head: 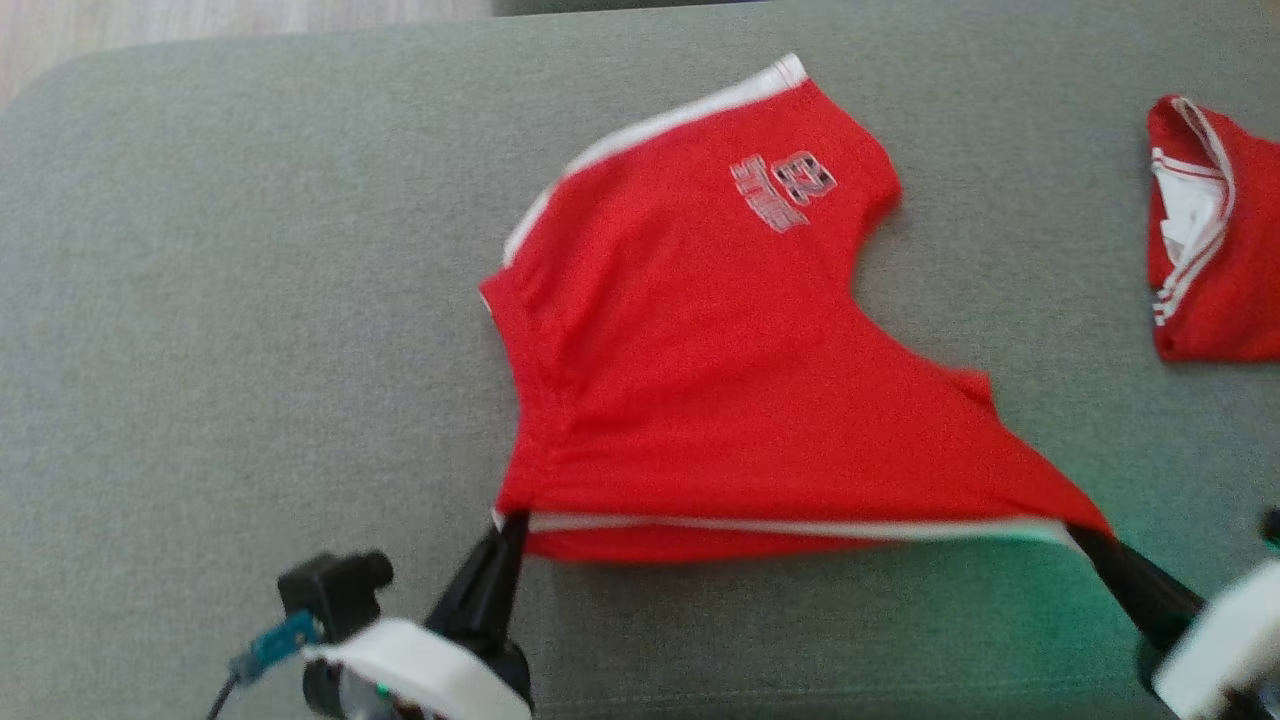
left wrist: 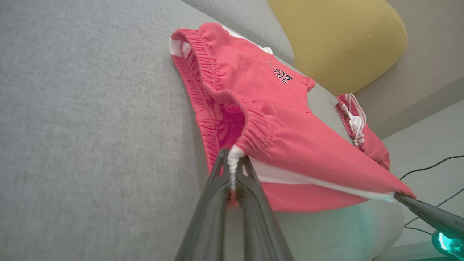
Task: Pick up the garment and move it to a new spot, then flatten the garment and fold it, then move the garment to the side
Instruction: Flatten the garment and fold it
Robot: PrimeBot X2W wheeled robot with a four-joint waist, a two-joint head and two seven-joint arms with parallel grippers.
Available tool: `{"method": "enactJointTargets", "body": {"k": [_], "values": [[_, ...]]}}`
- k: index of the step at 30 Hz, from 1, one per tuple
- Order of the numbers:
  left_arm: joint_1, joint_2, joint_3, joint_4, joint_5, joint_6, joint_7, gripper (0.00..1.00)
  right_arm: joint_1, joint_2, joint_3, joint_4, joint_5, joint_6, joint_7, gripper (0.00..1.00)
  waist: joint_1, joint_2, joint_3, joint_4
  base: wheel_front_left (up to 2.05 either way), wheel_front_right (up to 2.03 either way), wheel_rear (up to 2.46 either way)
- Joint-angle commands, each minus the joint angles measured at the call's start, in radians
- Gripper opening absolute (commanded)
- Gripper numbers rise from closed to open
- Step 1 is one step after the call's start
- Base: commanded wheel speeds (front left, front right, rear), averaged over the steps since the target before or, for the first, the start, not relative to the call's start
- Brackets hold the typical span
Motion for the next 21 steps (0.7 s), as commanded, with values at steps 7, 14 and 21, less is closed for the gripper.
{"method": "enactJointTargets", "body": {"k": [7,14,21], "values": [[0.040,0.012,0.016,-0.323,-0.066,0.073,0.139,0.00,-0.016,0.095,-0.143,-0.304,-0.038,0.007,0.174,0.00,0.0000,-0.0001,0.055,0.042,0.00,0.00,0.00],[-0.122,-0.013,0.052,-0.370,-0.128,0.107,0.229,0.00,-0.395,0.112,-0.093,-0.213,-0.166,0.007,0.365,0.00,0.0000,-0.0001,0.149,0.099,0.00,0.00,0.00],[-0.324,-0.049,0.053,-0.280,-0.163,0.128,0.251,0.00,-0.693,0.108,-0.098,-0.051,-0.262,0.007,0.472,0.00,0.0000,-0.0001,0.236,0.184,0.00,0.00,0.00]]}}
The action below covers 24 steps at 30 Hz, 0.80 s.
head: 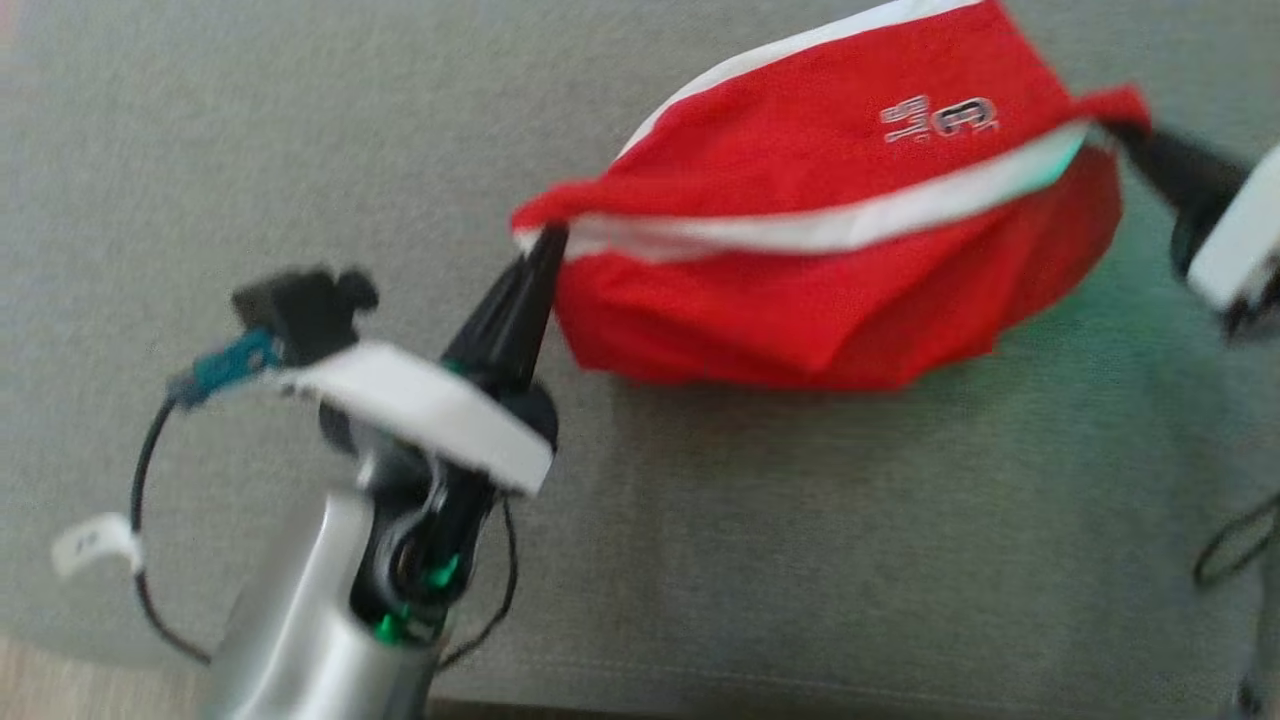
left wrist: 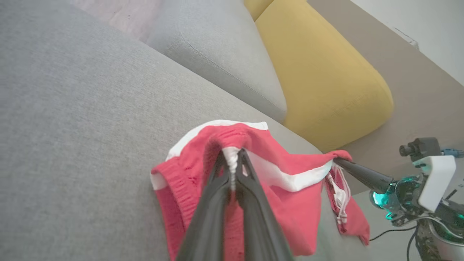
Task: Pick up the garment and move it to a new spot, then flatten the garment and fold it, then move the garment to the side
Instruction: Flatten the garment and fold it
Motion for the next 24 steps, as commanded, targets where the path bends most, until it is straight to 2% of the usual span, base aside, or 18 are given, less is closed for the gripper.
{"method": "enactJointTargets", "body": {"k": [1,9,15,24], "values": [[-0.054,0.001,0.025,-0.014,0.008,0.006,-0.003,0.00,-0.059,-0.017,0.012,-0.022,-0.019,0.007,0.012,0.00,0.0000,0.0000,0.058,0.056,0.00,0.00,0.00],[-0.229,-0.015,-0.032,0.198,-0.036,0.017,-0.037,0.00,-0.290,-0.046,0.026,0.189,-0.154,0.007,-0.005,0.00,0.0000,0.0000,0.108,0.101,0.00,0.00,0.00],[-0.298,-0.017,-0.091,0.286,-0.077,0.017,-0.094,0.00,-0.347,-0.064,0.038,0.303,-0.212,0.007,-0.064,0.00,0.0000,0.0000,0.124,0.112,0.00,0.00,0.00],[-0.374,-0.017,-0.143,0.378,-0.098,0.048,-0.156,0.00,-0.407,-0.051,0.044,0.400,-0.230,0.007,-0.178,0.00,0.0000,0.0000,0.143,0.112,0.00,0.00,0.00]]}}
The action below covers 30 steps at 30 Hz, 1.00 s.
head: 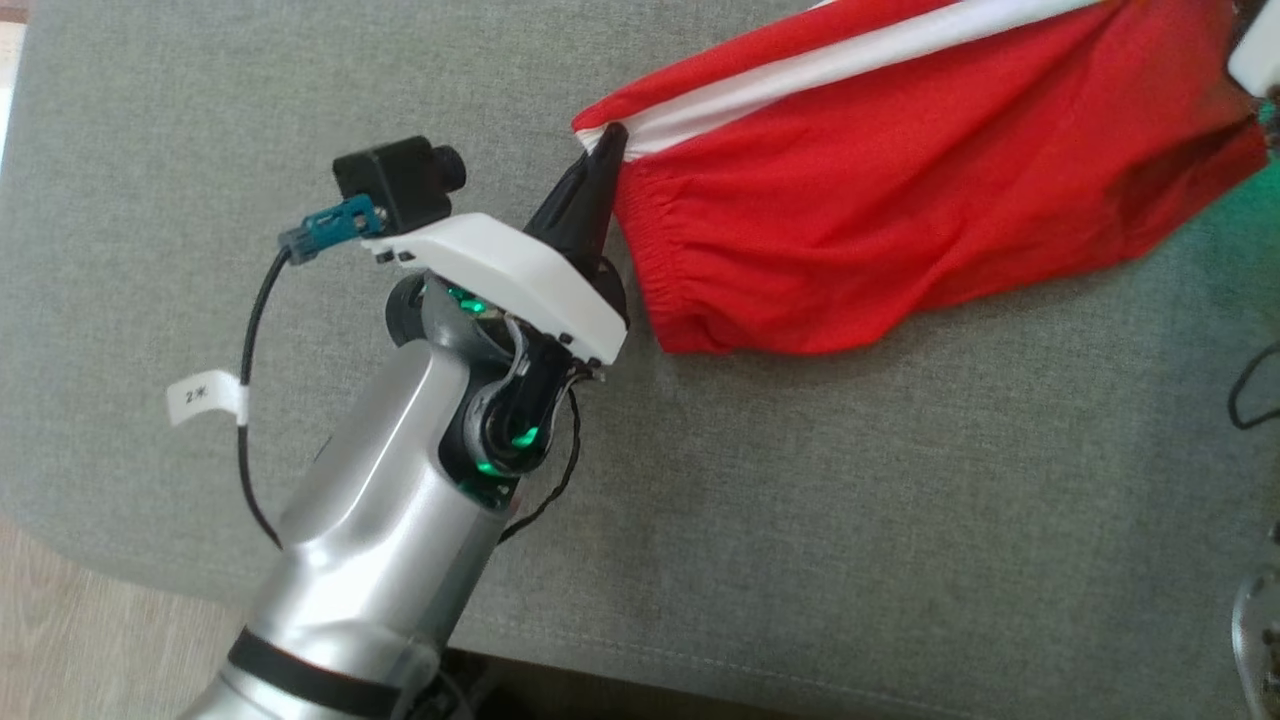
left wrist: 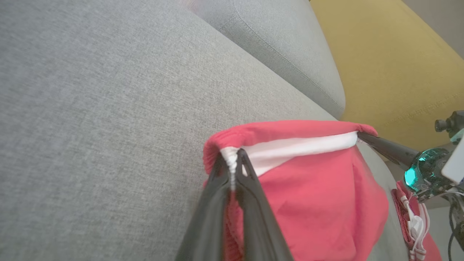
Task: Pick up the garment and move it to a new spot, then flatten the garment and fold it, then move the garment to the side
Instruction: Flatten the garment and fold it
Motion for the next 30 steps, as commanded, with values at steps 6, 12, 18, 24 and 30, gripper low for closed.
{"method": "enactJointTargets", "body": {"k": [6,12,18,24,30], "values": [[-0.044,0.017,-0.004,0.014,0.010,0.021,-0.018,0.40,-0.028,0.003,0.051,0.002,-0.023,0.007,-0.060,1.00,0.0000,0.0001,0.009,-0.006,0.00,0.00,0.00],[-0.022,0.069,-0.025,0.011,0.075,0.059,-0.038,1.00,-0.008,-0.037,0.093,-0.009,0.012,0.007,-0.080,1.00,0.0000,0.0001,-0.010,-0.035,0.00,0.00,0.00],[0.071,0.148,-0.042,-0.112,0.177,0.130,-0.119,1.00,0.042,-0.107,0.102,-0.080,0.077,0.007,-0.036,1.00,0.0000,0.0001,-0.033,-0.058,0.00,0.00,0.00],[0.182,0.175,-0.067,-0.227,0.300,0.200,-0.248,1.00,0.067,-0.040,-0.006,-0.085,0.054,0.007,-0.018,1.00,0.0000,0.0001,-0.037,-0.037,0.00,0.00,0.00],[0.243,0.128,-0.064,-0.250,0.379,0.216,-0.279,1.00,0.057,0.050,-0.048,-0.050,-0.057,0.007,-0.002,1.00,0.0000,0.0001,-0.027,0.005,0.00,0.00,0.00]]}}
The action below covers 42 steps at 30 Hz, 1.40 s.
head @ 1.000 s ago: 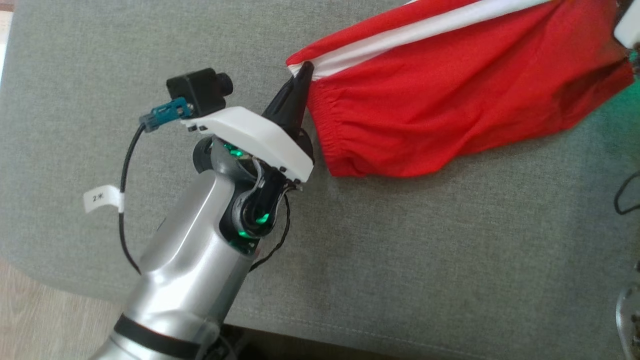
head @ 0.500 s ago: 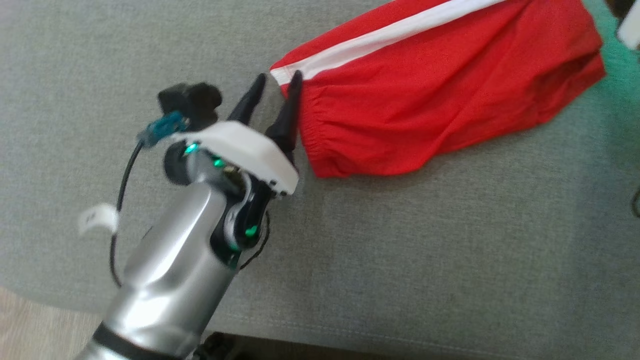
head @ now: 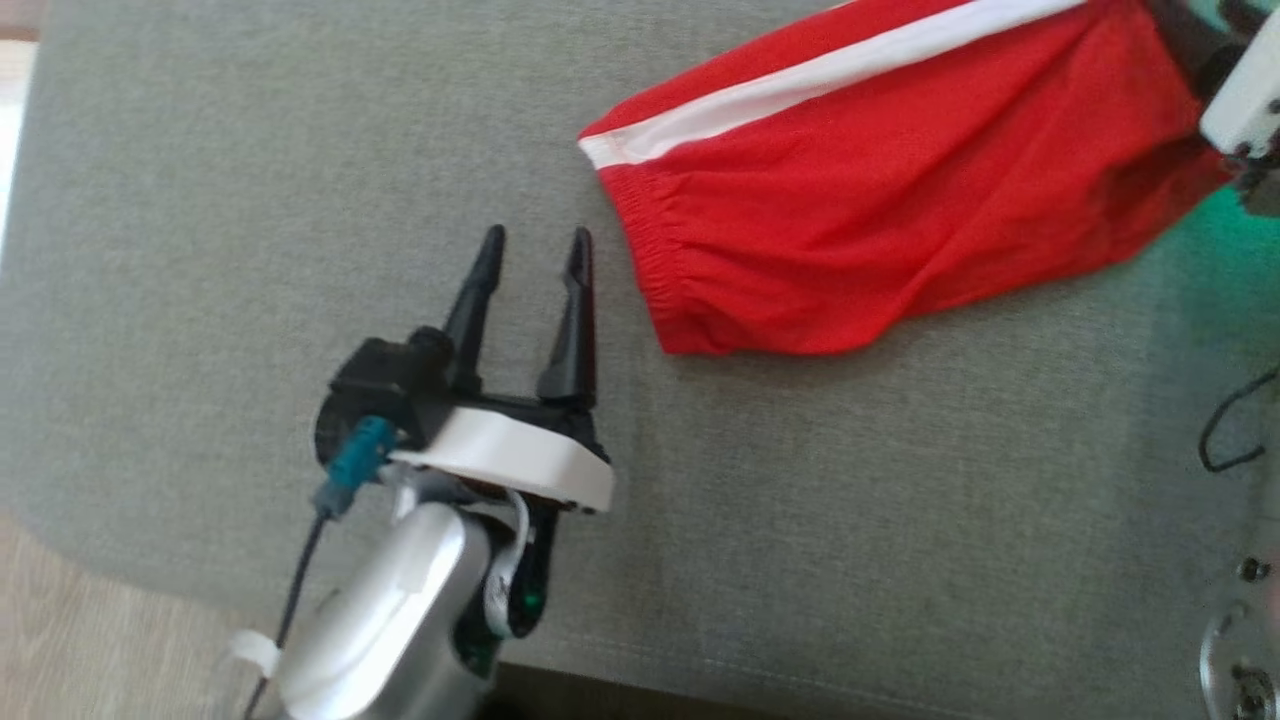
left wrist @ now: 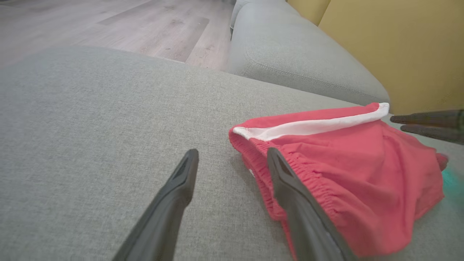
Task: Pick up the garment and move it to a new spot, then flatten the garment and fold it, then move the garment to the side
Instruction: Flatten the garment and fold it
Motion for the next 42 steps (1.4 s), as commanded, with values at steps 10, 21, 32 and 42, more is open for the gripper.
{"method": "enactJointTargets", "body": {"k": [10,21,32,42], "values": [[0.076,-0.056,0.104,-0.044,0.096,-0.069,-0.012,1.00,0.056,-0.001,0.006,0.024,-0.123,0.007,0.054,1.00,0.0000,0.0000,-0.020,0.047,0.00,0.00,0.00],[0.153,-0.089,0.195,-0.057,0.183,-0.135,-0.012,1.00,0.114,0.072,-0.028,0.002,-0.022,0.007,0.050,0.00,0.0000,0.0000,-0.063,0.008,0.00,0.00,0.00],[0.236,-0.098,0.258,-0.030,0.220,-0.172,-0.012,1.00,0.238,0.019,-0.188,-0.031,0.030,0.007,-0.003,0.00,0.0000,0.0000,-0.162,-0.050,0.00,0.00,0.00],[0.295,-0.101,0.288,-0.031,0.228,-0.191,-0.012,1.00,0.320,-0.036,-0.148,-0.127,0.111,0.007,-0.116,0.00,0.0000,0.0000,-0.214,-0.063,0.00,0.00,0.00]]}}
